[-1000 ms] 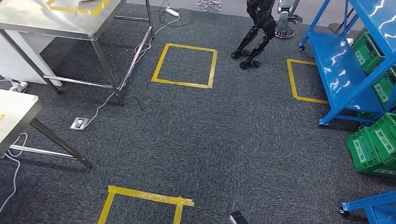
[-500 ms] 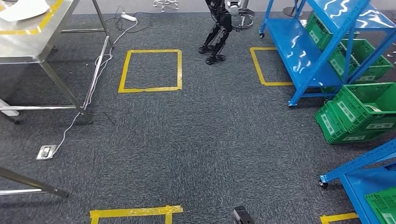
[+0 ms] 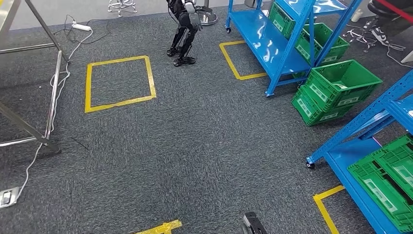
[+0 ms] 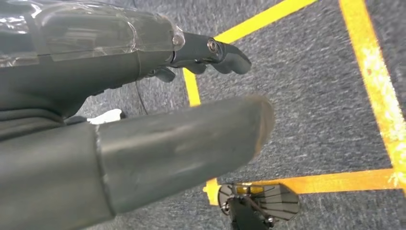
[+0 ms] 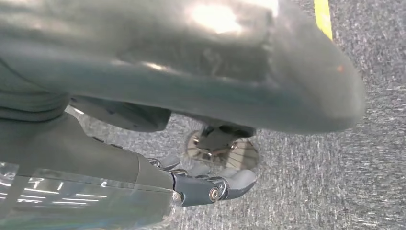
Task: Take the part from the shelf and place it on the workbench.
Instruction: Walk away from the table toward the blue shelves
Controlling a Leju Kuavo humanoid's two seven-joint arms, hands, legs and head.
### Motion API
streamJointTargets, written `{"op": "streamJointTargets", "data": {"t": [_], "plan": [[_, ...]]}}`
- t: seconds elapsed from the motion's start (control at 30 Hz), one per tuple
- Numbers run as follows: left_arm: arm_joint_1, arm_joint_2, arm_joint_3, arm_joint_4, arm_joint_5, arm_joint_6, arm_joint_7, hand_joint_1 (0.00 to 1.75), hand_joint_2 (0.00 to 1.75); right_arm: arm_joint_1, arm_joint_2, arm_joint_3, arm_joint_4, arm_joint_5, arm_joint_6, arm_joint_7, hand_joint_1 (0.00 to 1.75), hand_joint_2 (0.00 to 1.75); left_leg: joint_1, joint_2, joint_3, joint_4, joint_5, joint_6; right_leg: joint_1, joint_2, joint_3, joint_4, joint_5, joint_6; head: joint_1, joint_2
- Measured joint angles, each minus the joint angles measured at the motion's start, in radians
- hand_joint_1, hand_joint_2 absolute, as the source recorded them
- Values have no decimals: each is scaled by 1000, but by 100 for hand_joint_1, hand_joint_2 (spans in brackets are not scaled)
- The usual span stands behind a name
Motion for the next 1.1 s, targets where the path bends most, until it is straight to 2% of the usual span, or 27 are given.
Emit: {"op": "streamJointTargets", "data": {"t": [0.03, 0.07, 0.13, 0.17, 0.23, 0.27, 0.3, 0.33, 0.37, 0.4, 0.43, 0.47, 0.5, 0.53, 0.57, 0.6, 0.67, 0.7, 0.73, 0.8, 0.83, 0.87, 0.9, 0.93, 0.97, 1.03, 1.1], "plan": [[-2, 0, 0, 0, 0, 0, 4, 0, 0, 1, -1, 0, 0, -3, 2, -2, 0, 0, -1, 6, 4, -2, -3, -4, 6, -16, 26, -51, 12, -8, 2, 0], [-3, 0, 0, 0, 0, 0, 5, 0, 0, 1, -2, 0, 0, -5, 3, -3, 0, 0, -1, 12, 6, -4, -5, -8, 13, -29, 39, -77, 11, -16, 4, 0], [-6, -1, 0, 0, 0, 0, 5, 0, 0, 4, -2, 0, 1, -10, 6, -7, 0, 0, 0, 24, 12, -9, -8, -19, 19, -26, 46, -92, 4, -28, 4, 0], [-7, -1, 0, 0, 0, 0, 3, 0, 0, 7, -2, 0, 1, -11, 6, -8, 0, 0, 1, 12, 16, -9, -12, -24, 19, -20, 51, -99, 5, -32, 4, 0], [-9, -2, 0, 0, -1, 1, -3, 0, 0, 11, 0, 0, 2, -12, 6, -10, 0, 0, 4, -49, 3, 34, -42, -29, 13, -5, 65, -115, 9, -41, 2, 0], [-8, -2, 0, 0, -1, 3, -8, 0, 0, 10, 2, 0, 2, -13, 6, -10, 0, 0, 5, -84, -23, 87, -68, -30, 10, 4, 71, -119, 9, -46, -3, 0], [-6, -1, 0, 1, -2, 5, -12, 0, 0, 8, 4, -1, 2, -13, 6, -10, 0, 0, 4, -100, -61, 155, -95, -30, 10, 16, 74, -120, 8, -50, -10, 0], [-4, -1, 0, 1, -2, 8, -15, 0, 0, 8, 7, -1, 2, -13, 6, -9, 0, 0, 3, -100, -101, 219, -113, -31, 10, 29, 76, -120, 5, -53, -16, 0], [-1, 0, 0, 1, -2, 10, -18, 0, 0, 10, 10, -1, 2, -14, 6, -8, 0, 0, 3, -97, -132, 261, -116, -32, 11, 44, 79, -119, 3, -54, -22, 0], [0, 0, 0, 1, -2, 11, -20, 0, 0, 13, 12, -1, 3, -14, 6, -7, 0, 0, 3, -95, -147, 265, -95, -32, 11, 60, 84, -118, -1, -53, -26, 0], [1, 1, -1, 1, -2, 11, -22, 0, 0, 17, 13, -1, 3, -14, 6, -5, 0, 0, 3, -97, -144, 231, -56, -31, 10, 75, 89, -116, -5, -51, -29, 0], [1, 1, -1, 1, -2, 11, -23, 0, 0, 20, 13, -1, 3, -15, 6, -4, 0, 0, 4, -111, -126, 169, -7, -31, 8, 89, 95, -113, -11, -47, -32, 0], [1, 1, -1, 1, -2, 11, -23, 0, 0, 21, 13, -1, 4, -15, 6, -3, 0, 0, 7, -144, -106, 109, 29, -30, 7, 102, 96, -109, -17, -42, -36, 0], [1, 1, -1, 1, -2, 11, -24, 0, 0, 20, 13, -1, 4, -15, 6, -2, 0, 0, 11, -172, -87, 58, 49, -29, 5, 116, 95, -103, -23, -37, -39, 0], [2, 1, -1, 1, -2, 11, -24, 0, 0, 19, 13, -1, 5, -16, 6, -2, 0, 0, 12, -195, -76, 30, 54, -28, 3, 129, 91, -100, -26, -30, -41, 0], [3, 0, -1, 1, -2, 12, -24, 0, 0, 18, 12, -1, 6, -16, 6, -1, 0, 0, 13, -203, -71, 22, 48, -25, 0, 143, 86, -99, -26, -23, -42, 0], [3, -1, -1, 1, -2, 12, -24, 0, 0, 20, 12, -1, 6, -17, 6, 0, 0, 0, 12, -175, -63, 11, 45, -16, -5, 168, 81, -101, -26, -12, -41, 0], [3, -1, -1, 0, -2, 12, -24, 0, 0, 21, 12, -1, 6, -17, 6, 0, 0, 0, 13, -156, -58, 6, 44, -11, -4, 157, 76, -92, -32, -7, -38, 0], [3, -2, -1, 0, -2, 12, -24, 0, 0, 20, 13, -1, 7, -17, 6, 1, 0, 0, 13, -137, -51, 1, 42, -5, -3, 133, 64, -65, -47, -2, -31, 0], [4, -1, -1, 0, -2, 13, -24, 0, 0, 16, 13, -1, 7, -17, 6, 1, 0, 0, 9, -95, -39, -5, 35, 4, -2, 65, 6, 45, -99, 7, -17, 0], [5, -1, -1, 0, -2, 13, -24, 0, 0, 15, 13, -1, 7, -17, 6, 1, 0, 0, 6, -75, -35, -5, 31, 7, -5, 48, -31, 111, -124, 11, -12, 0], [5, -1, -2, 0, -2, 13, -24, 0, 0, 16, 14, -1, 7, -17, 6, 1, 0, 0, 4, -56, -31, -5, 26, 7, -7, 39, -59, 158, -134, 14, -10, 0], [5, -1, -3, 0, -2, 13, -24, 0, 0, 19, 13, -1, 7, -17, 5, 1, 0, 0, 3, -41, -26, -5, 21, 7, -9, 35, -73, 176, -129, 15, -9, 0], [4, -1, -4, 0, -2, 13, -23, 0, 0, 23, 13, -1, 7, -17, 5, 1, 0, 0, 2, -28, -20, -5, 16, 5, -10, 32, -64, 153, -102, 14, -7, 0], [3, -2, -6, 0, -2, 13, -23, 0, 0, 26, 13, -1, 7, -16, 5, 0, 0, 0, 1, -17, -13, -5, 10, 4, -10, 25, -39, 97, -61, 10, -4, 0], [0, -5, -12, 0, -2, 13, -24, 0, 0, 28, 11, 0, 7, -15, 4, 0, 0, 0, 1, 0, -2, -6, 1, -2, 0, -15, 21, -30, 0, -3, 0, 0], [-1, -9, -17, 0, -2, 12, -26, 0, 0, 25, 11, -1, 7, -15, 3, -2, 0, 0, -1, 13, 1, -7, -5, -11, 12, -44, 47, -84, 3, -17, 3, 0]]}}
